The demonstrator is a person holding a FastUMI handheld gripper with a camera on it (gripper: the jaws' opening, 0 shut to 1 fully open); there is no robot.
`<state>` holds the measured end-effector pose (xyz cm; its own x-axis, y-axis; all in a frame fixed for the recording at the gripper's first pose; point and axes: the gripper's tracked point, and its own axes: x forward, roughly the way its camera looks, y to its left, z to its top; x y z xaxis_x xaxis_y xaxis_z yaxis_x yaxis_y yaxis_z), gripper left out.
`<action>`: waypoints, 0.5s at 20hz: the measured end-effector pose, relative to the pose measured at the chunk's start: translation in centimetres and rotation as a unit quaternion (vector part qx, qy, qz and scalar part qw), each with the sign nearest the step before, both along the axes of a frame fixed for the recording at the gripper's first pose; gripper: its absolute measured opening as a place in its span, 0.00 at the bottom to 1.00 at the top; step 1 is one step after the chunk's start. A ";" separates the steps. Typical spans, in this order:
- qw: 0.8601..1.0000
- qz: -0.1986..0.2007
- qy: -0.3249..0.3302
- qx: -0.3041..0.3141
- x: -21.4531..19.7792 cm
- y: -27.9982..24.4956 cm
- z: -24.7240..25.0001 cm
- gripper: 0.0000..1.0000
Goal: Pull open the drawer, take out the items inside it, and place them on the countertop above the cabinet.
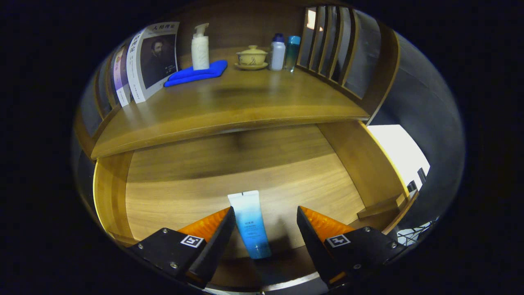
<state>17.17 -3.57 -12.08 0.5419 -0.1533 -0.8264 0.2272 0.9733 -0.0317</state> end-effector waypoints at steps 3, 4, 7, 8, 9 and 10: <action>1.000 0.007 0.028 0.006 0.2 0.4 -1.7 0.93; 0.999 0.007 0.036 0.002 0.0 0.3 -2.0 0.93; 0.997 0.010 0.079 -0.007 -0.8 0.1 -3.0 0.93; 0.995 0.013 0.097 -0.004 -1.3 0.2 -3.3 0.92; 0.993 0.014 0.113 -0.002 -1.6 0.3 -3.6 0.92; 0.991 0.016 0.129 0.000 -1.9 0.4 -4.0 0.92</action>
<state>15.24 -3.16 -16.09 0.3163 -0.1384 -0.9385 0.1796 0.9801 -0.0840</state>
